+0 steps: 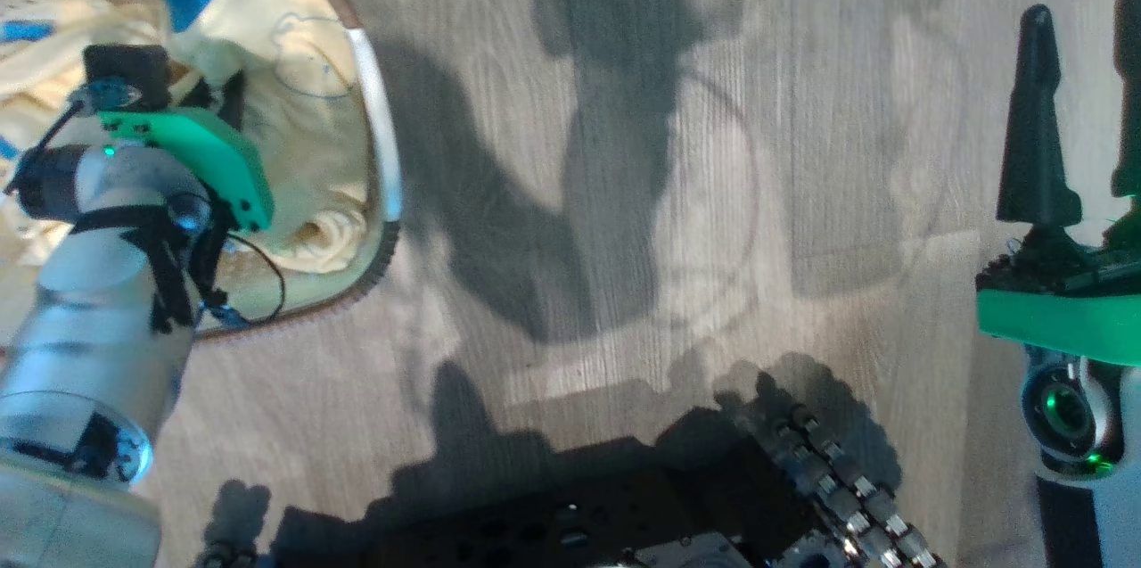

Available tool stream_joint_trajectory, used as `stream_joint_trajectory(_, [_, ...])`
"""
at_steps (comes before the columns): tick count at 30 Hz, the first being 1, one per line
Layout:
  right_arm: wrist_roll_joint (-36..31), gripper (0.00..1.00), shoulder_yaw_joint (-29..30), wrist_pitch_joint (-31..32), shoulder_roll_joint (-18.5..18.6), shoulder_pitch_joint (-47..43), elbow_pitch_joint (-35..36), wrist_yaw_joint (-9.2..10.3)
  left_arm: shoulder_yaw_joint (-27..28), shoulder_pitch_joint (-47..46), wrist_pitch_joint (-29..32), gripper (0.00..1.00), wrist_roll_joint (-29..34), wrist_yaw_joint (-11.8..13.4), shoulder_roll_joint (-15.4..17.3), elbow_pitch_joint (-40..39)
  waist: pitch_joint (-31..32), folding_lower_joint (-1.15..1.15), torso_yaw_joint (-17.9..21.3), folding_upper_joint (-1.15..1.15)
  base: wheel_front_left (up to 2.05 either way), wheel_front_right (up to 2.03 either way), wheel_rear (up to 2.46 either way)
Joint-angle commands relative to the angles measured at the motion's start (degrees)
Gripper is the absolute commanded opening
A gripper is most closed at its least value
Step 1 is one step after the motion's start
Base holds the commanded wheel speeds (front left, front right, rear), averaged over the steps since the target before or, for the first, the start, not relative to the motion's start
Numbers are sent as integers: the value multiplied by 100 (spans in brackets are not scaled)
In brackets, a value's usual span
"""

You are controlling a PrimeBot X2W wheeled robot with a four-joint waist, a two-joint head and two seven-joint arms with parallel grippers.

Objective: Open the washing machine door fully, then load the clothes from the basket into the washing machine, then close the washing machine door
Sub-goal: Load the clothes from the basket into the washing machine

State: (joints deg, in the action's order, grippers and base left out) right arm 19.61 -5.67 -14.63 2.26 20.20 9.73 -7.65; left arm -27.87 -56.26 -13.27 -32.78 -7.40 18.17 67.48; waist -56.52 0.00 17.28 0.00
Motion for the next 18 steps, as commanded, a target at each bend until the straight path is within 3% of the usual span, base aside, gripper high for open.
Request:
stream_joint_trajectory(1, [-66,100,-15,-37,62,-294,123,16,97,263,-96,0,24,34,112,-30,225,0,-196,0,0,0,0])
stream_joint_trajectory(6, [-281,100,178,-37,62,-420,95,16,112,423,-168,0,159,228,-32,-342,686,0,-511,0,0,0,0])
stream_joint_trajectory(18, [-643,100,510,-37,62,-911,-95,16,850,1623,-172,0,631,764,-169,-2338,1840,0,-1120,0,0,0,0])
